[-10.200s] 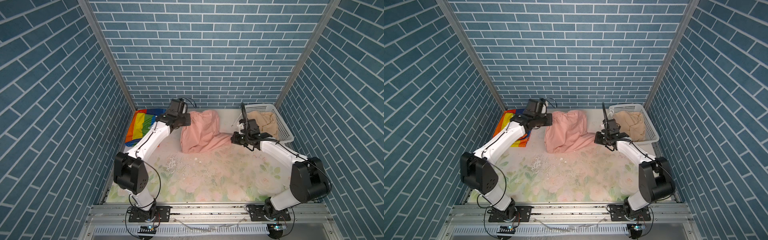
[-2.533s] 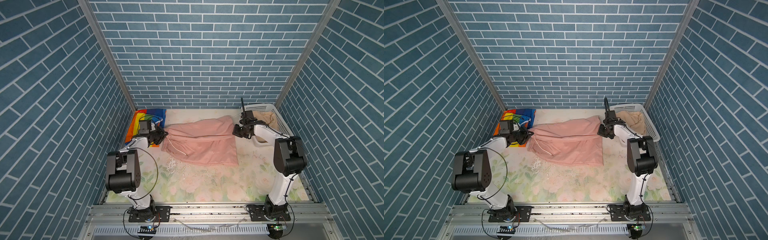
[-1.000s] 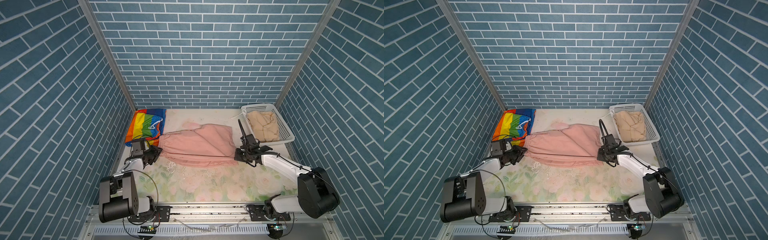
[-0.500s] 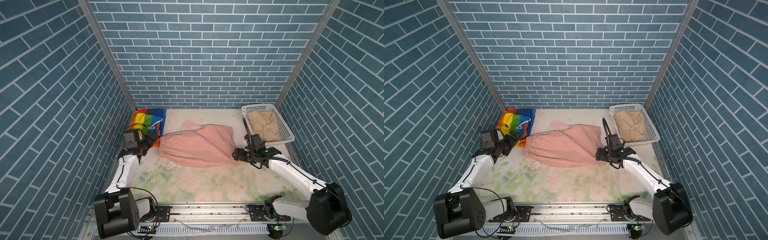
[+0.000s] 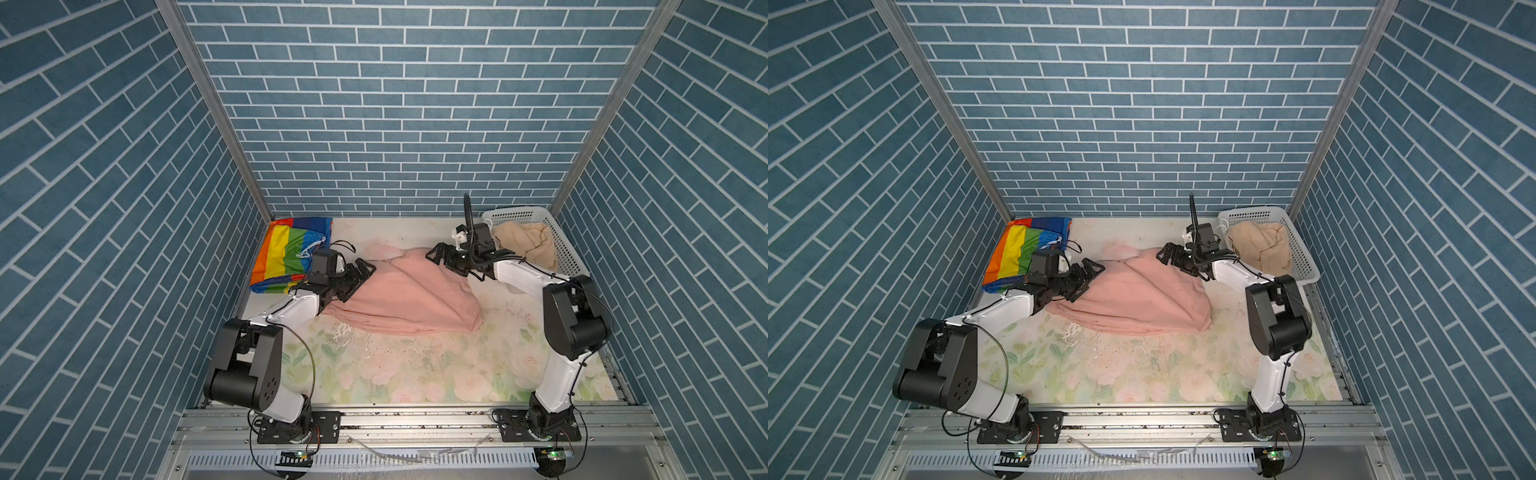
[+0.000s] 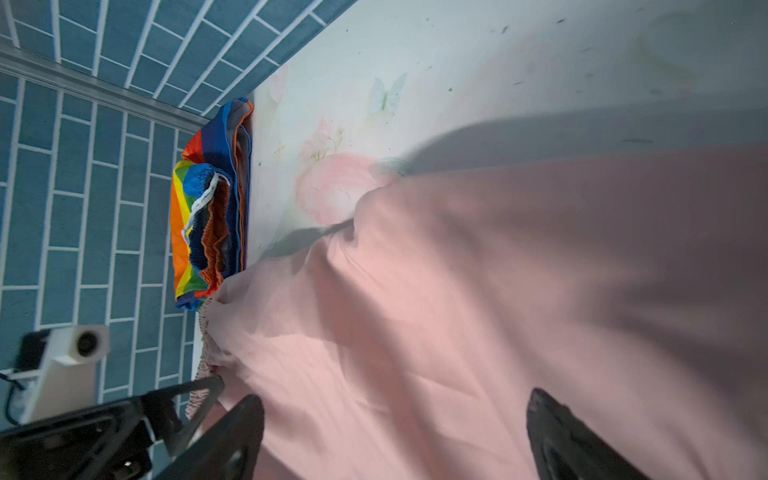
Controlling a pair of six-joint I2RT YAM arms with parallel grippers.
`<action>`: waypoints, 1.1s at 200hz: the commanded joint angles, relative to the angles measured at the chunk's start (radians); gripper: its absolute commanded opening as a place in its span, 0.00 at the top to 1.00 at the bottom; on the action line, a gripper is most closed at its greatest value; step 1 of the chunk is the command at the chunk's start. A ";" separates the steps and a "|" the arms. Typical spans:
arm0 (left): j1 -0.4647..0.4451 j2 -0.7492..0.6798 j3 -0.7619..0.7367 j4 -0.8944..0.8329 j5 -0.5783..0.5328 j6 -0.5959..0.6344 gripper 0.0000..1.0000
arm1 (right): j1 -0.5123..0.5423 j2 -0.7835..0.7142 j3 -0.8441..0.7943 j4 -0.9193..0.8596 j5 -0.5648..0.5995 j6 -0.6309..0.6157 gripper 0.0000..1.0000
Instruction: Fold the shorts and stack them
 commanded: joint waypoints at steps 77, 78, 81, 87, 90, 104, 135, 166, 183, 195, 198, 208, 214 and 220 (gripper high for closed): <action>0.085 0.048 -0.205 0.027 -0.028 0.065 0.00 | -0.110 0.346 0.208 0.134 -0.177 0.021 0.02; 0.085 0.047 -0.207 0.025 -0.028 0.067 0.00 | -0.113 0.347 0.209 0.132 -0.178 0.018 0.01; 0.086 0.044 -0.210 0.021 -0.031 0.072 0.00 | -0.119 0.348 0.208 0.123 -0.178 0.007 0.01; 0.086 0.040 -0.220 0.015 -0.037 0.079 0.01 | -0.132 0.348 0.211 0.099 -0.177 -0.019 0.02; 0.086 0.038 -0.225 0.014 -0.040 0.082 0.01 | -0.140 0.348 0.214 0.082 -0.175 -0.034 0.01; 0.086 0.040 -0.253 0.016 -0.045 0.090 0.00 | -0.168 0.344 0.221 0.006 -0.150 -0.116 0.01; 0.081 0.035 -0.325 0.047 -0.044 0.089 0.00 | -0.224 0.307 0.207 -0.084 -0.128 -0.201 0.01; 0.072 -0.103 -0.265 -0.026 -0.002 0.074 0.01 | -0.204 0.170 0.175 -0.105 -0.140 -0.222 0.02; 0.038 -0.208 -0.133 -0.158 -0.035 0.103 0.00 | -0.155 0.071 0.136 -0.092 -0.126 -0.213 0.01; 0.020 -0.243 -0.031 -0.227 -0.049 0.124 0.01 | -0.109 0.016 0.112 -0.087 -0.105 -0.203 0.02; 0.019 -0.245 -0.011 -0.234 -0.047 0.125 0.00 | -0.096 0.006 0.107 -0.085 -0.098 -0.198 0.02; 0.012 -0.223 0.036 -0.205 -0.014 0.104 0.00 | -0.054 -0.022 0.080 -0.059 -0.083 -0.171 0.02; 0.010 -0.186 0.060 -0.176 0.022 0.085 0.00 | -0.031 -0.032 0.061 -0.033 -0.079 -0.152 0.01; 0.006 -0.137 0.088 -0.157 0.056 0.056 0.00 | -0.011 -0.038 0.040 -0.004 -0.077 -0.132 0.02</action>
